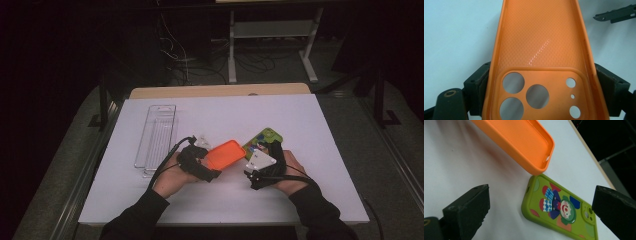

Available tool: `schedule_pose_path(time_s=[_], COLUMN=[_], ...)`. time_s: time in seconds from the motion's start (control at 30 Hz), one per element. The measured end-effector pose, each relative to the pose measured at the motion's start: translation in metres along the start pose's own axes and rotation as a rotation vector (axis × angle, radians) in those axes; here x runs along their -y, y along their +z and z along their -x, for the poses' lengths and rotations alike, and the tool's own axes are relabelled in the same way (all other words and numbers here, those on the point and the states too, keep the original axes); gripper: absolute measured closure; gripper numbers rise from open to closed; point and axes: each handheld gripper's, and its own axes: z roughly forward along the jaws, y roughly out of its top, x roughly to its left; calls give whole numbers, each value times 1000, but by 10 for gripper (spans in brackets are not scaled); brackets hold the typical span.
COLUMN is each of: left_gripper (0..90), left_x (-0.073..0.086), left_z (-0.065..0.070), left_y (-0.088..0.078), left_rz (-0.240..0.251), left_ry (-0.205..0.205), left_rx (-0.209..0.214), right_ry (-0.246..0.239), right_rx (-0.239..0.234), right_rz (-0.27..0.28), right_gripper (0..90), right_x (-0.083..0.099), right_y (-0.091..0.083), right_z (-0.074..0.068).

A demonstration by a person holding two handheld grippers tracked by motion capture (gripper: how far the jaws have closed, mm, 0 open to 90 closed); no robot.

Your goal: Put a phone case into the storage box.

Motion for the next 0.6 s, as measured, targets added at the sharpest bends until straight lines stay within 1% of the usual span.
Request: schedule_pose_path(time_s=[0.03, 0.07, 0.1, 0.13, 0.17, 0.2, 0.27, 0.3, 0.33, 0.37, 0.4, 0.43, 0.47, 0.5, 0.57, 0.6], left_gripper=[157, 157, 157, 157, 157, 157, 157, 157, 157, 157, 157, 157, 157, 157, 157, 157], left_x=[0, 0, 0, 0, 0, 0, 0, 0, 0, 0, 0, 0, 0, 0, 0, 0], left_z=[0, 0, 0, 1, 1, 1, 2, 2, 2, 2, 2, 2, 2, 2, 2, 1], left_y=[0, -1, -1, 1, 1, 1, 1, 1, 1, 2, 2, 2, 1, 1, 1, 0], left_rz=[0, -5, -5, 22, 22, 23, 28, 28, 27, 27, 27, 27, 28, 26, 25, 20], left_ry=[0, 5, 5, -27, -27, -27, -33, -33, -32, -33, -33, -33, -35, -36, -40, -35], left_rx=[0, 2, 2, 1, 1, 1, 2, 2, 2, 3, 3, 3, 3, 3, 2, 1], right_ry=[-21, -53, -53, -89, -89, -120, -164, -164, -187, -193, -213, -213, -239, -287, -291, -331], right_rx=[10, 26, 26, 40, 40, 53, 72, 72, 91, 101, 112, 112, 135, 141, 146, 166], right_rz=[-2, -2, -2, 2, 2, 8, 10, 10, 14, 16, 13, 13, 23, 20, 17, 24], right_gripper=[6, 6, 6, 5, 5, 6, 6, 6, 6, 6, 6, 6, 6, 6, 6, 6], right_x=[0, -1, -1, -3, -3, -4, -5, -5, -6, -6, -6, -6, -6, -7, -7, -7], right_y=[0, -1, -1, -1, -1, -1, -2, -2, -2, -2, -2, -2, -1, 0, -1, 0], right_z=[-1, -2, -2, -5, -5, -7, -9, -9, -11, -12, -13, -13, -15, -14, -15, -17])
